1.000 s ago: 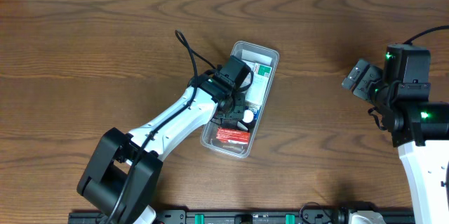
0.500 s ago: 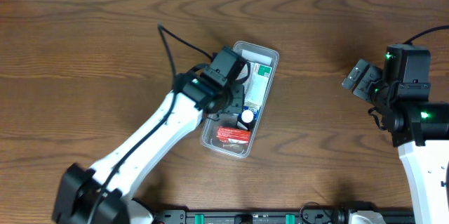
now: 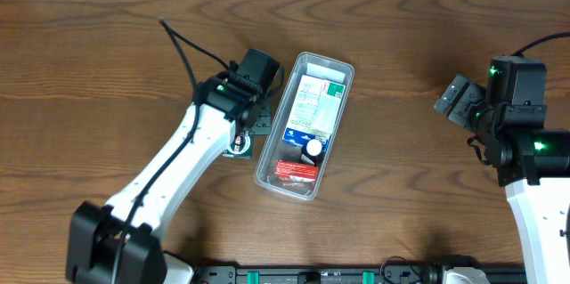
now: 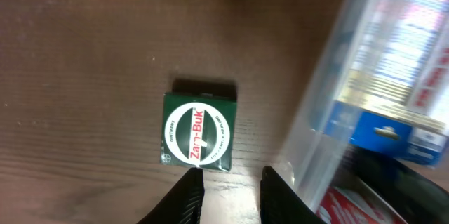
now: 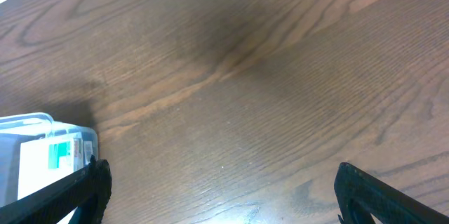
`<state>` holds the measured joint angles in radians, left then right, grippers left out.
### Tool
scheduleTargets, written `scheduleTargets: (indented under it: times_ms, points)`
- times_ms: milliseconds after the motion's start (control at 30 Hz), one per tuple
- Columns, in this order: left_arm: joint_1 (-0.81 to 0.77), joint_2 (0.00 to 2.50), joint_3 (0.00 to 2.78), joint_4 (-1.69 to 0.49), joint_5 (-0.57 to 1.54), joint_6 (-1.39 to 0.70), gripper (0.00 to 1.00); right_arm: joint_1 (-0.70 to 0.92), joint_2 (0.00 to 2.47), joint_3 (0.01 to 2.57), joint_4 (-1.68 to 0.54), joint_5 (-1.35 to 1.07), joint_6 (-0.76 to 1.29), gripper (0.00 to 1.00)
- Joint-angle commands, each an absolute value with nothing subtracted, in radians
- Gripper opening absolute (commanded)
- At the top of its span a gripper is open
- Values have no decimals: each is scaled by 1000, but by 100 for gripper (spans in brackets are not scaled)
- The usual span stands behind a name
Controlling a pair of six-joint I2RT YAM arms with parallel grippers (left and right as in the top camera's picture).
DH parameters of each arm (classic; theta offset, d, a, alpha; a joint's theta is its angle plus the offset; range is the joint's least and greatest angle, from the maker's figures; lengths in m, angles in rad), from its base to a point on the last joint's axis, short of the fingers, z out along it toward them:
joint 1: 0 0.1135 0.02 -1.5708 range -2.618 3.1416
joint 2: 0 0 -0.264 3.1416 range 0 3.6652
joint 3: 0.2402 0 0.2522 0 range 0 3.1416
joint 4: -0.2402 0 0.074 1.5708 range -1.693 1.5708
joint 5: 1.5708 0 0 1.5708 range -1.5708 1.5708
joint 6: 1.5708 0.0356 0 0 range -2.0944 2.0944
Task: Pack container
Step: 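Move left gripper left to the green tin and grasp it, then lift green tin with left gripper toward the container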
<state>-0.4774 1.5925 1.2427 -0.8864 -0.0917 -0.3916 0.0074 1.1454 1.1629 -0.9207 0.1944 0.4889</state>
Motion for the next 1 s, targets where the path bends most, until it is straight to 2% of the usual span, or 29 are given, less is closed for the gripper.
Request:
scheduleTargets:
  times_ms: [0,200,433,667,833,967]
  points:
    - [-486,1639,1241,-891,-28,-377,27,-1,1145,1165,-921,198,485,99]
    - [-552,1669,1241,-885,172,-421,26,-1,1145,1165,-921,198,485,99]
    - [-637,1669,1241,-827,176,-527,26,-1,1145,1165,-921,198,485,99]
    - [-635,1669,1241,-809,122,-526,28,-1,1145,1165,-921,198,485,99]
    - [-586,1669,1241,-868,12,-489,44,-1,1145,1165,-921,198,485,99]
    - [-509,1669,1241,-913,-8,-415,70,-1,1145,1165,-921,198,485,99]
